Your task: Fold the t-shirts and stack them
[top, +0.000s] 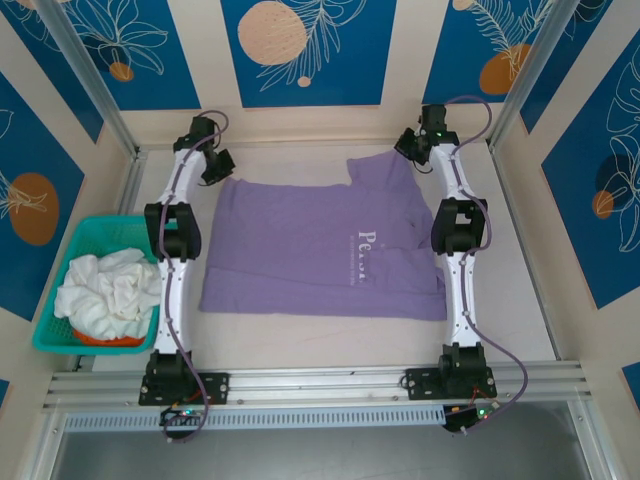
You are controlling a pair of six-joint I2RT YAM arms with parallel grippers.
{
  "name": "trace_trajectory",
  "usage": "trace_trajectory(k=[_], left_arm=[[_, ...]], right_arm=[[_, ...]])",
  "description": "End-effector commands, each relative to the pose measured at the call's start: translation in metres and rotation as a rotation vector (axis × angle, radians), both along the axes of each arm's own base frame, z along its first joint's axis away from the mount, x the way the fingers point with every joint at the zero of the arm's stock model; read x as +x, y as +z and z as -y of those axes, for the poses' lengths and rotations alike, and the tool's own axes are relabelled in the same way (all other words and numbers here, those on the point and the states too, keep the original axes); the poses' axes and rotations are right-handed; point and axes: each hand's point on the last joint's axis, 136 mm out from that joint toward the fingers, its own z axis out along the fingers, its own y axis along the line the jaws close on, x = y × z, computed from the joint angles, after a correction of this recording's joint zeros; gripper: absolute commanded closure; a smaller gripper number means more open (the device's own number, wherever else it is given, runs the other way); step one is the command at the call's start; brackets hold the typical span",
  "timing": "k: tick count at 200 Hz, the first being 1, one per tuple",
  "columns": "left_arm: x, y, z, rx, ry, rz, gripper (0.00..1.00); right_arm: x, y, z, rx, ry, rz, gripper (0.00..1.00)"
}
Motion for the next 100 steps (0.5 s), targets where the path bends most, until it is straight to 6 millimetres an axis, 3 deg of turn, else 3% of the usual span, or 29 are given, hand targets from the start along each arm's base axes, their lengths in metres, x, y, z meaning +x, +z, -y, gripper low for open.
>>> trace_trajectory(k=[1, 49, 100], left_arm=[[-0.002, 0.052, 0.006, 0.05, -0.029, 0.078, 1.0], [-0.012, 0.075, 0.005, 0.134, -0.036, 0.147, 1.0], [-0.056, 0.079, -0.002, 0.2, -0.097, 0.16, 1.0]], right_arm=[[0.002, 0.038, 0.0, -0.003, 0.002, 0.065, 1.0], [-0.008, 0.062, 0.0, -0.026, 0.024, 0.08, 1.0], [-0.051, 0.088, -0.001, -0.018, 0.05, 0.039, 1.0]])
